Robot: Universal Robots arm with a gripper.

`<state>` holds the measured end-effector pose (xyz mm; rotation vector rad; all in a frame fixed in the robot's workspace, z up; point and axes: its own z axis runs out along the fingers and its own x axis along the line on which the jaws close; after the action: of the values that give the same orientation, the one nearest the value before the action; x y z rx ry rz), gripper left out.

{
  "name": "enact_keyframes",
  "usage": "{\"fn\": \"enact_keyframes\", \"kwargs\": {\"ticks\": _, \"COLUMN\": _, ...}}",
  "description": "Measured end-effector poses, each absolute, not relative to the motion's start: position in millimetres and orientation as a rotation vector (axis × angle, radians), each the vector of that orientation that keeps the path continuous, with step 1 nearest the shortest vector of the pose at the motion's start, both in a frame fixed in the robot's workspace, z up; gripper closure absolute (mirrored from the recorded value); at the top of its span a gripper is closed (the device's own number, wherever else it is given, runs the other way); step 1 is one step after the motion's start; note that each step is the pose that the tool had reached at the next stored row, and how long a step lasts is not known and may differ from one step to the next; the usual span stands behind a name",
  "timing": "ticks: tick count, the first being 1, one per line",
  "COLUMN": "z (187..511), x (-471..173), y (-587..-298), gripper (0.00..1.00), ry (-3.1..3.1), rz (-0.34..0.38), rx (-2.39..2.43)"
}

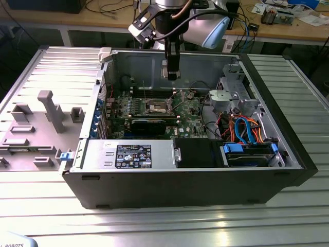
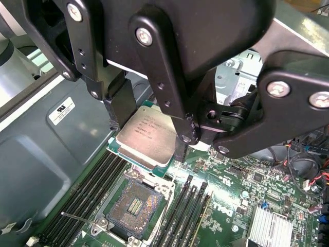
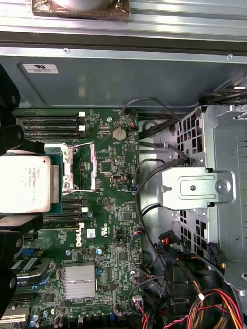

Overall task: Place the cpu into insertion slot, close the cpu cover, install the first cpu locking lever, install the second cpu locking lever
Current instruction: 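Place the cpu into insertion slot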

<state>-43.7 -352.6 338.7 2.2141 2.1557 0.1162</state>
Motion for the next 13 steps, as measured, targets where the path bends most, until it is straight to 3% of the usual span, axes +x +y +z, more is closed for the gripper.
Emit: {"fn": "enact_keyframes", "kwargs": {"ticks": 13, "z": 335.9, "x": -46.3, "y": -352.6, "gripper": 0.46, "ry": 2.156, "rz": 0.117, "rx": 2.214}}
